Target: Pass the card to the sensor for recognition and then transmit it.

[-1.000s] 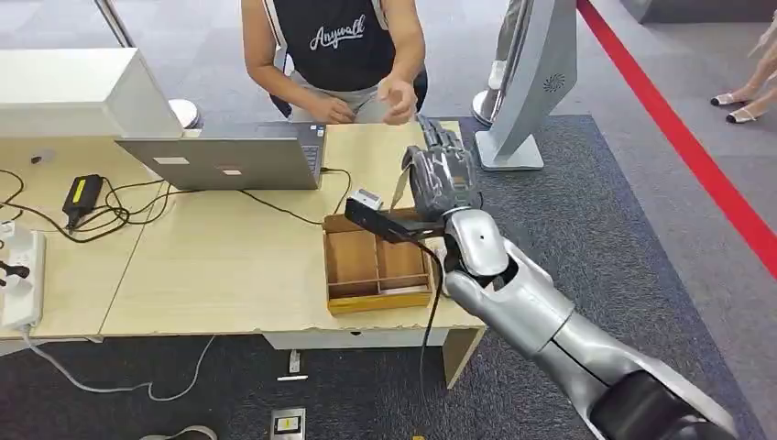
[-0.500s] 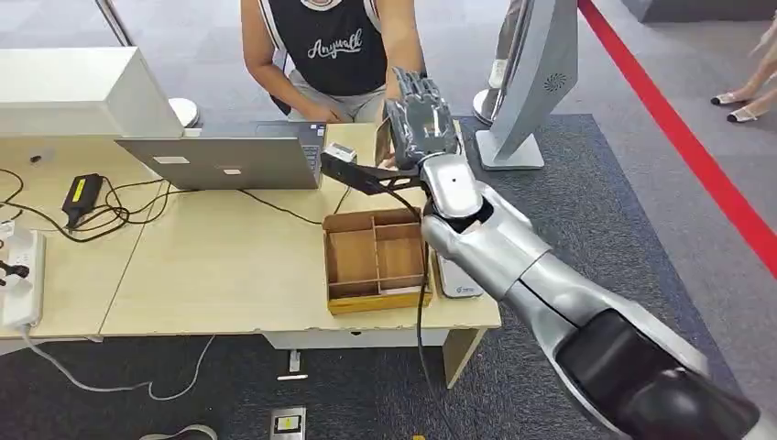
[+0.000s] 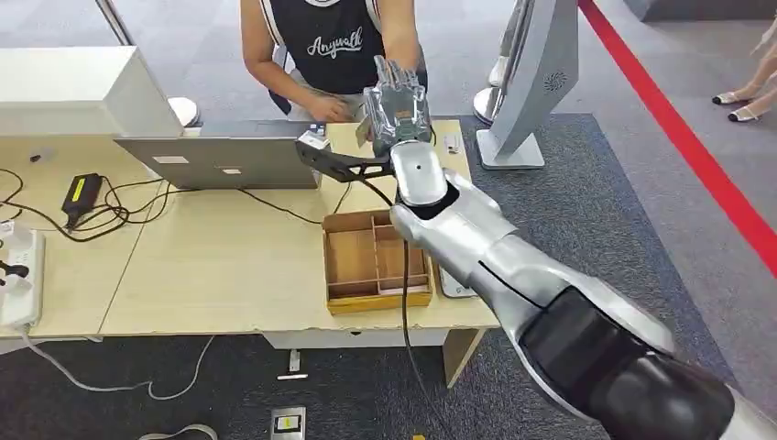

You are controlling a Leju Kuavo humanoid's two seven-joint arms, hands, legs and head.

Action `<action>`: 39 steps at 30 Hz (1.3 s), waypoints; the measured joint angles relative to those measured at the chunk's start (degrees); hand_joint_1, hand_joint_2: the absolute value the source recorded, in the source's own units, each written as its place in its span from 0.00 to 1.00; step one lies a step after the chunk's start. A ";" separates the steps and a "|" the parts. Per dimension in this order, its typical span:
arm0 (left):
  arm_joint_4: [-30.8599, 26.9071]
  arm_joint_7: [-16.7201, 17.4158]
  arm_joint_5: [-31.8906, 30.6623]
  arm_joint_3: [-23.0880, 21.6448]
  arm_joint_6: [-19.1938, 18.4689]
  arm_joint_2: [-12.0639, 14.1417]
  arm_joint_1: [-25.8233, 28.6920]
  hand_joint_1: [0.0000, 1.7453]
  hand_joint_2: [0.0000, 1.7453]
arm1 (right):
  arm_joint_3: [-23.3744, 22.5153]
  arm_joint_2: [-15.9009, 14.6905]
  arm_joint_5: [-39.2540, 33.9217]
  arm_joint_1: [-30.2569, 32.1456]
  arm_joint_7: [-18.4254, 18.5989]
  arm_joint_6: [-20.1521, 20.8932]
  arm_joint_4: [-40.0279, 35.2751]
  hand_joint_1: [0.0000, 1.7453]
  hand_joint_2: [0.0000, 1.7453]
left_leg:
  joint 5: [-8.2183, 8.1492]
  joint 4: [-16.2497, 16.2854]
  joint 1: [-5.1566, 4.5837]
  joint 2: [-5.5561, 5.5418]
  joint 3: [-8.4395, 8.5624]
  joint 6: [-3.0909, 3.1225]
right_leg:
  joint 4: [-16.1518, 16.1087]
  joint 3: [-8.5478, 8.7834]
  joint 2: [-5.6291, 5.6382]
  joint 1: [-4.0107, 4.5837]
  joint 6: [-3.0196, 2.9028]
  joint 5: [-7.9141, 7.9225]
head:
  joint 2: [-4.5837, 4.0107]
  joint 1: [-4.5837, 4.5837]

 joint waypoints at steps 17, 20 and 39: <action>0.02 0.15 -0.63 0.00 -0.15 0.33 0.31 0.00 1.00 | 3.74 2.12 1.07 -2.81 -0.88 -2.60 6.76 0.00 0.00 | 0.02 0.01 -0.01 0.02 0.01 0.00 | -0.02 -0.03 0.01 -0.01 -0.01 0.04 | 0.00 0.00; 0.02 0.15 -0.70 0.00 -0.15 0.33 0.35 0.00 1.00 | 4.29 2.06 1.44 -3.10 -1.05 -3.28 7.26 0.00 0.00 | 0.04 0.01 -0.01 0.02 0.01 0.01 | -0.02 -0.04 0.01 -0.01 0.00 0.04 | 0.00 -0.02; 0.04 -0.98 0.02 0.13 0.17 0.66 1.54 0.00 1.00 | 7.37 -11.03 5.85 -5.70 1.29 -16.08 3.68 0.00 0.00 | 0.08 0.12 -0.02 -0.02 0.02 0.04 | -0.10 -0.02 -0.02 -0.02 0.06 0.13 | 0.00 -0.02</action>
